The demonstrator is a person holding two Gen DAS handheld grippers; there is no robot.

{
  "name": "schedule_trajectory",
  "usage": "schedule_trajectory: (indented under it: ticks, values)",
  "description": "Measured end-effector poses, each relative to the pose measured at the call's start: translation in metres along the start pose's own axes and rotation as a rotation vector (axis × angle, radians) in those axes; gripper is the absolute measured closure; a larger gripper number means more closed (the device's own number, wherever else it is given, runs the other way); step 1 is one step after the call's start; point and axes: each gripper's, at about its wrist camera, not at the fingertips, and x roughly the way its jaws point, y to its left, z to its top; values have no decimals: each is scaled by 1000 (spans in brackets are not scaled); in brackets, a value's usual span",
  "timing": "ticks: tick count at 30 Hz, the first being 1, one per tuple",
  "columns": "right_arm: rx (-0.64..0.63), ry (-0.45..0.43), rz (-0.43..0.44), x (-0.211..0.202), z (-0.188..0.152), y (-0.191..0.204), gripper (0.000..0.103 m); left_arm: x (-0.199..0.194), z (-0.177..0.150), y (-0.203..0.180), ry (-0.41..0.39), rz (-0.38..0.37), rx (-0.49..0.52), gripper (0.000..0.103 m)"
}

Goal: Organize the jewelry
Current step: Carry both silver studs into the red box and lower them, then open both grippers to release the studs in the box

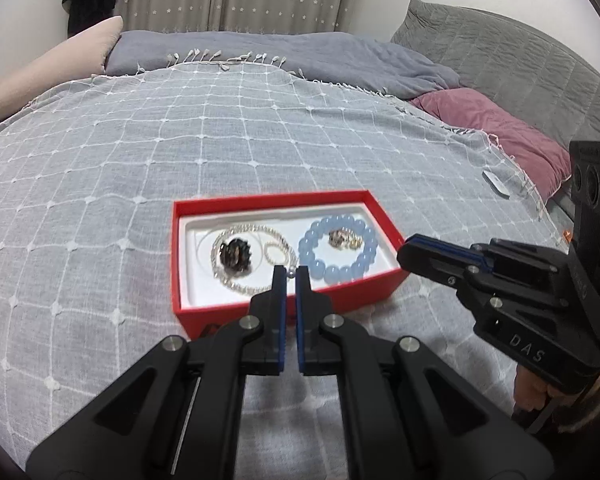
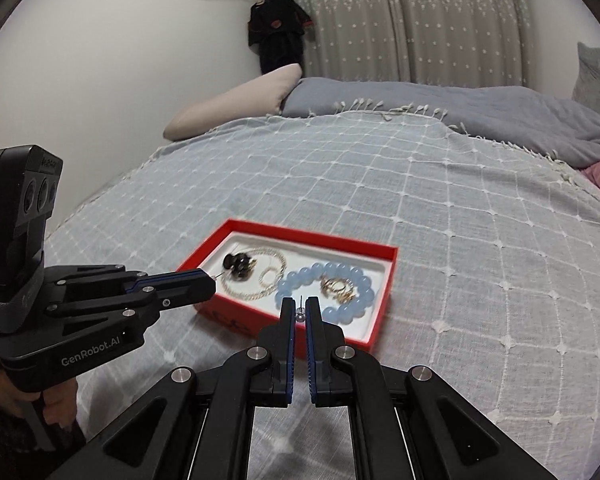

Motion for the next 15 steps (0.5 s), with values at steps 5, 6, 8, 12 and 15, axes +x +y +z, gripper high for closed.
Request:
schedule_trajectory:
  ticks: [5,6,8,12,15]
  values:
    - [44,15,6,11,8,-9,98,17,10,-4,11,16,-7,98]
    - [46,20,8,14,9,-9,98,20,10,-5,16,20,-9,98]
    - [46,30,7,17,9,-8,98,28,11,-4,30,28,-13,98]
    - [50,47,2,25,8,-7,98,37,12,-5,47,55,-8,98]
    - [55,54,-3,28,7,-8,98,39,13,-7,48,65,2,98]
